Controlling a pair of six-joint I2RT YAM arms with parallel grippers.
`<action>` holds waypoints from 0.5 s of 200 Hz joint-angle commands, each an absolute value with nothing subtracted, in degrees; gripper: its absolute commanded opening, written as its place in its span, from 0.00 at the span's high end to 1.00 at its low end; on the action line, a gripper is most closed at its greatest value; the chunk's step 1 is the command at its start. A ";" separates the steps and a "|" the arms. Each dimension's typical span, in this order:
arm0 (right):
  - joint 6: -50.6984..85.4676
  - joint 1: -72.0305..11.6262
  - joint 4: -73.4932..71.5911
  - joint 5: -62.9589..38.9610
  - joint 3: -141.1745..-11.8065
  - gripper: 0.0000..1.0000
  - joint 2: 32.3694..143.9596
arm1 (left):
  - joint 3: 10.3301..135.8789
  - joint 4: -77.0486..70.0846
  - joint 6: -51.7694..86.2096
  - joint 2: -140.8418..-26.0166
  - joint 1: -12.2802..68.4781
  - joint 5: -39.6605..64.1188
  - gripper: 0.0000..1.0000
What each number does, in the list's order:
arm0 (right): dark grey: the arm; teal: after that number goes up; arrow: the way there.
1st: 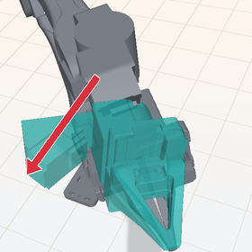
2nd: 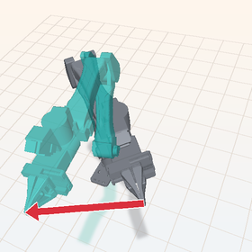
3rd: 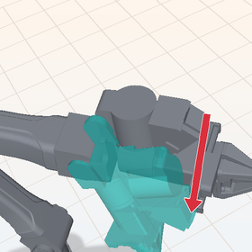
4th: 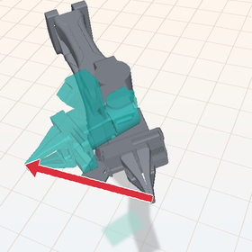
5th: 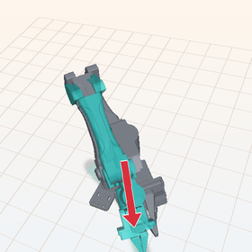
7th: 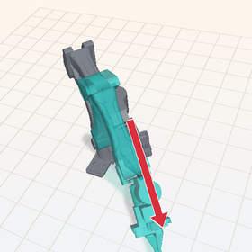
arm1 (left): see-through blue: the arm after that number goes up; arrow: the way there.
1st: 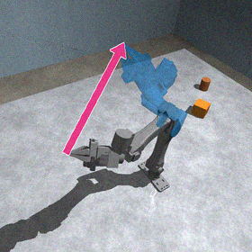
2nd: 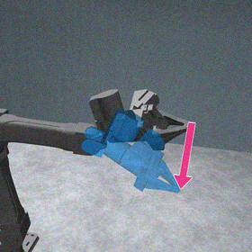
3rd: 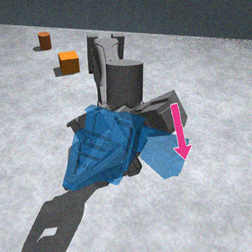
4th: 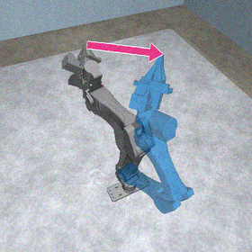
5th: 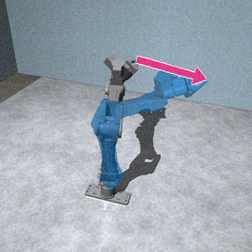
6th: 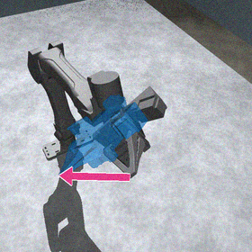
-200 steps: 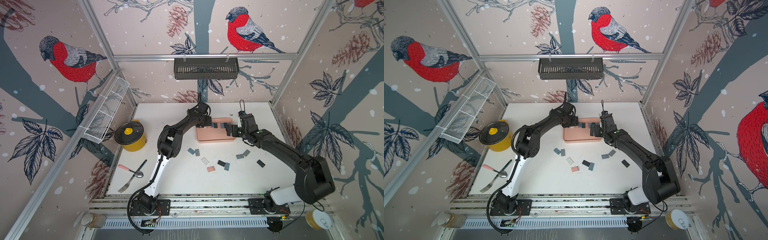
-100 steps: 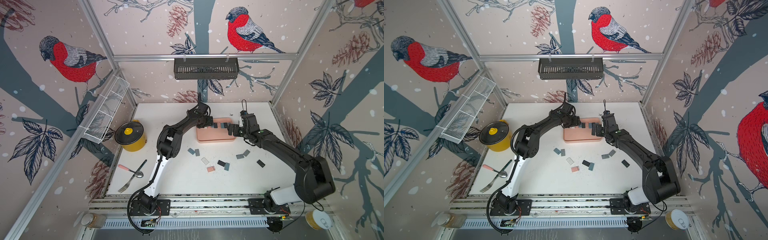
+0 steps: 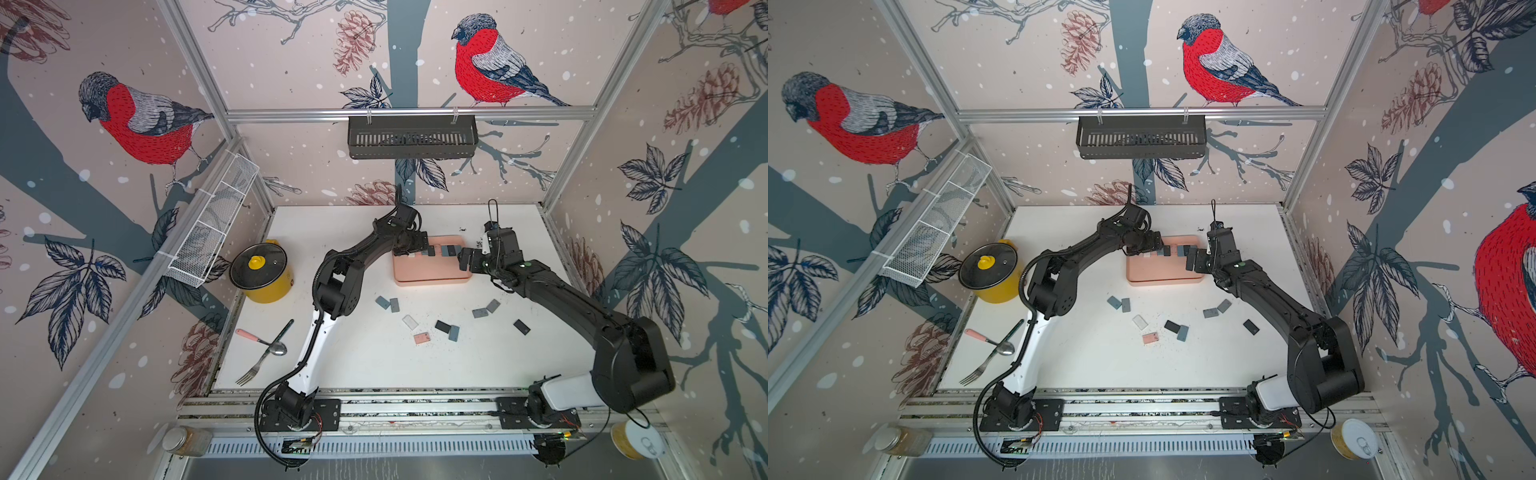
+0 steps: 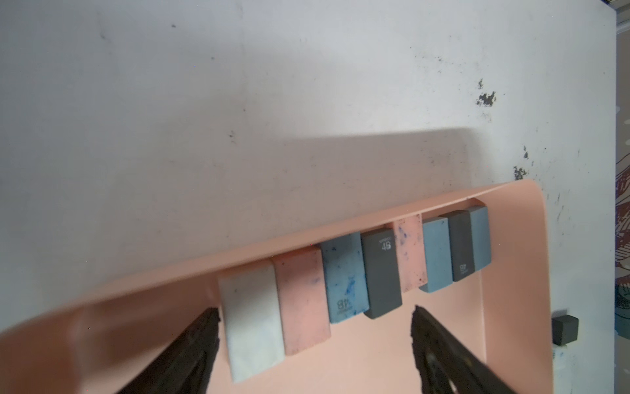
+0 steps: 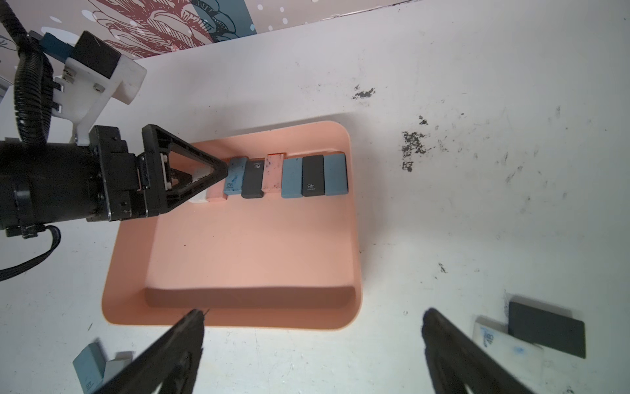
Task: Put the eraser in the storage box
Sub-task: Place the eraser in the storage box, then pick up the eraser from the center of the board.
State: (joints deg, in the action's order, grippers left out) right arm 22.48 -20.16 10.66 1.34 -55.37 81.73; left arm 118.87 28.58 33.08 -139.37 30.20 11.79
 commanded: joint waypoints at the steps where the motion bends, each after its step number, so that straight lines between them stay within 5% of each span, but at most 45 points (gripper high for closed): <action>1: 22.07 -20.10 11.88 1.34 -55.04 0.01 81.18 | 119.81 29.43 33.71 -137.46 30.23 12.17 0.05; 100: 25.54 -21.43 18.73 4.24 -50.84 0.01 78.58 | 112.08 28.03 33.39 -122.58 32.37 12.33 0.03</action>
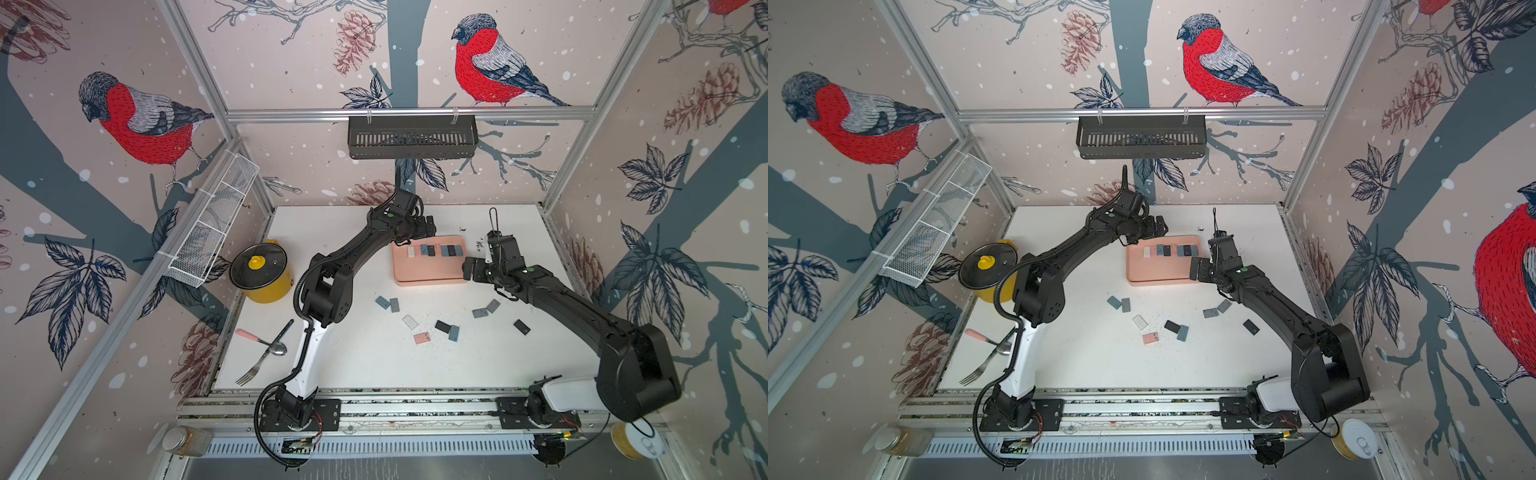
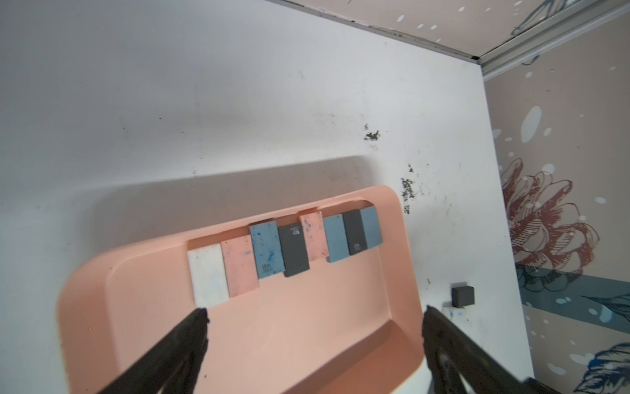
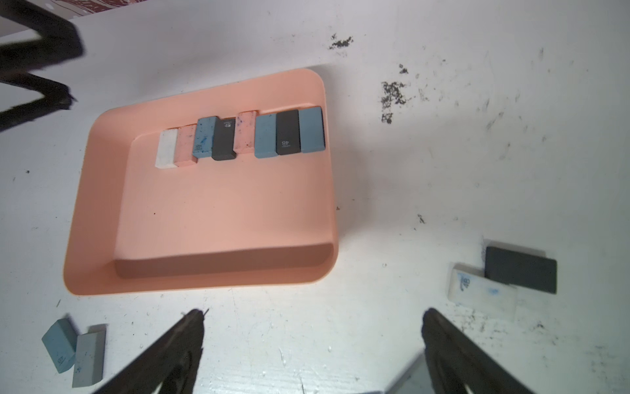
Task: Put the eraser in the storage box
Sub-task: Pick up the eraser from the center of the board.
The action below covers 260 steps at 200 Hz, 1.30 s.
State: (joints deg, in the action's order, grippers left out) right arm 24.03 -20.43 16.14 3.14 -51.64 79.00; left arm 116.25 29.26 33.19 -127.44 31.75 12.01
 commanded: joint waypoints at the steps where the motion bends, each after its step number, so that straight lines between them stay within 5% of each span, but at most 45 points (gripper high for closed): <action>1: 25.51 -21.53 18.81 4.23 -50.78 0.01 78.58 | 112.08 27.79 33.39 -122.29 32.44 12.32 0.03; 137: 40.91 -47.44 23.20 13.61 -41.96 0.01 82.24 | 65.41 13.67 35.99 -83.25 33.43 6.68 0.03; 210: 49.04 -55.84 23.48 15.29 -38.80 0.00 83.54 | 55.85 10.95 36.77 -78.32 33.41 8.73 0.03; 260: 50.04 -55.32 23.90 16.33 -36.65 0.11 82.22 | 53.79 9.71 37.37 -77.26 33.48 9.40 0.03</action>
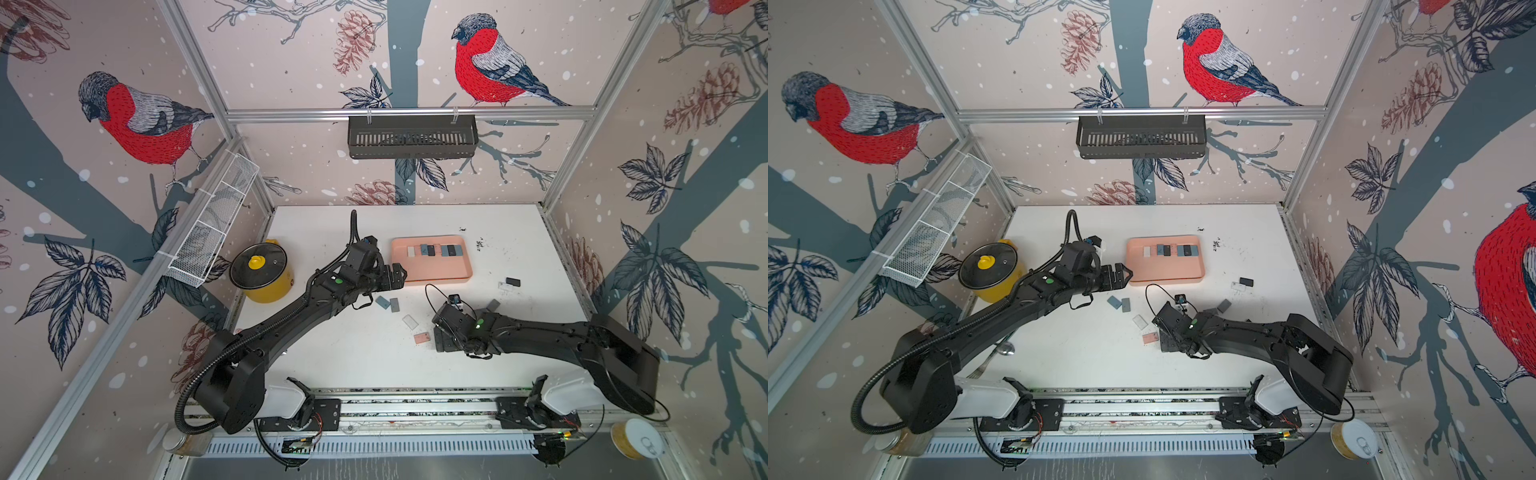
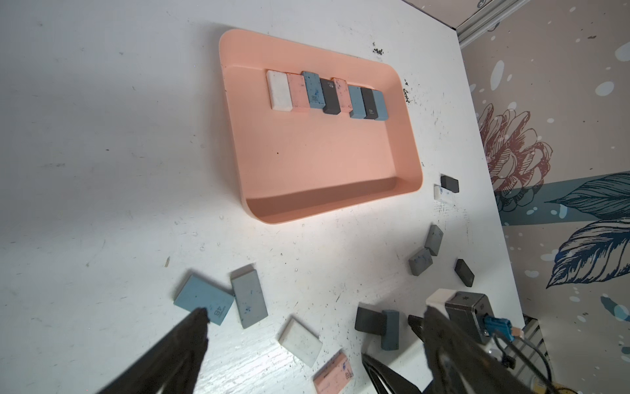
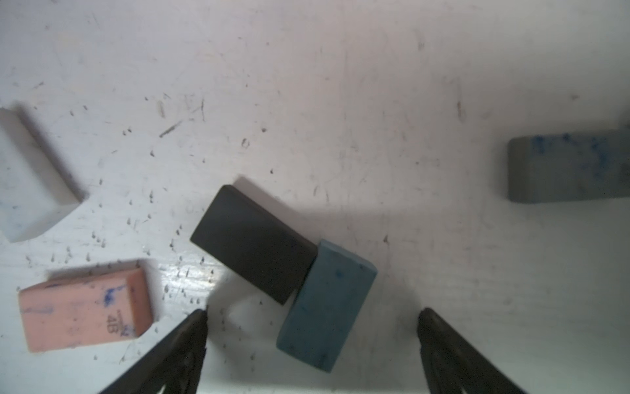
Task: Put the eraser in the storage box
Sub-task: Pick up the eraser from the center of the board.
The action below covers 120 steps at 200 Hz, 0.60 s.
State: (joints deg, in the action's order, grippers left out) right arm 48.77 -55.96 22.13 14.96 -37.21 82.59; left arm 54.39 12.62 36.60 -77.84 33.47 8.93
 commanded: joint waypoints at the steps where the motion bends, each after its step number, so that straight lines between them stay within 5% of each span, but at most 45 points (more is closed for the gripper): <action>1: 49.98 -55.26 23.91 16.34 -36.65 0.11 82.24 | 53.75 9.65 37.41 -77.26 33.49 9.40 0.03; 120: 45.62 -48.92 21.67 13.89 -35.56 0.50 80.78 | 55.37 10.77 37.42 -78.75 33.41 9.15 0.03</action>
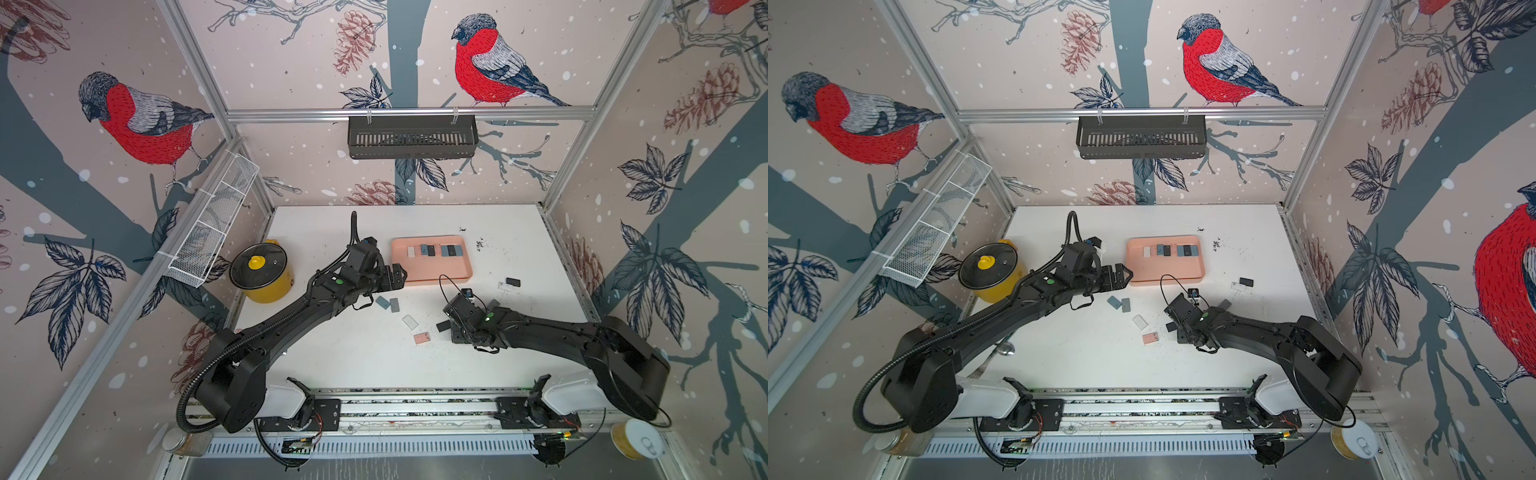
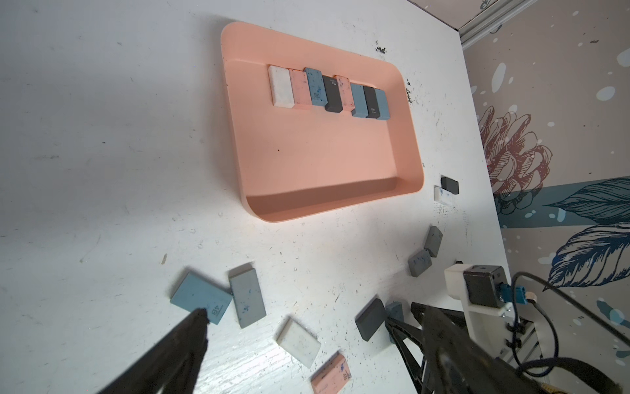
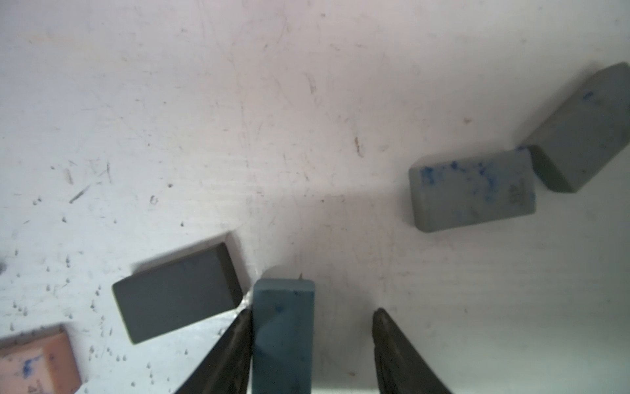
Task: Put the eraser in the storage box
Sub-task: Pick up the eraser from the center of the board.
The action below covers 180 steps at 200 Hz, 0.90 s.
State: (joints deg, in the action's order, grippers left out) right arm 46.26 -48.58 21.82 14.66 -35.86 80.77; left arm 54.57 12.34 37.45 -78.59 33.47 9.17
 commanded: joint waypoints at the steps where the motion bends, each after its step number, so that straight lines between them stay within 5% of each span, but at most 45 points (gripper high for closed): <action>1: 45.62 -48.92 21.67 13.89 -35.56 0.50 80.78 | 55.37 10.79 37.39 -78.75 33.41 9.15 0.03; 72: 44.79 -48.73 20.02 13.45 -35.83 0.76 81.91 | 56.80 14.32 36.42 -79.46 33.35 4.96 0.03; 180: 30.62 -36.94 25.06 13.03 -57.98 0.78 83.33 | 62.42 20.14 37.02 -78.80 26.19 3.61 0.03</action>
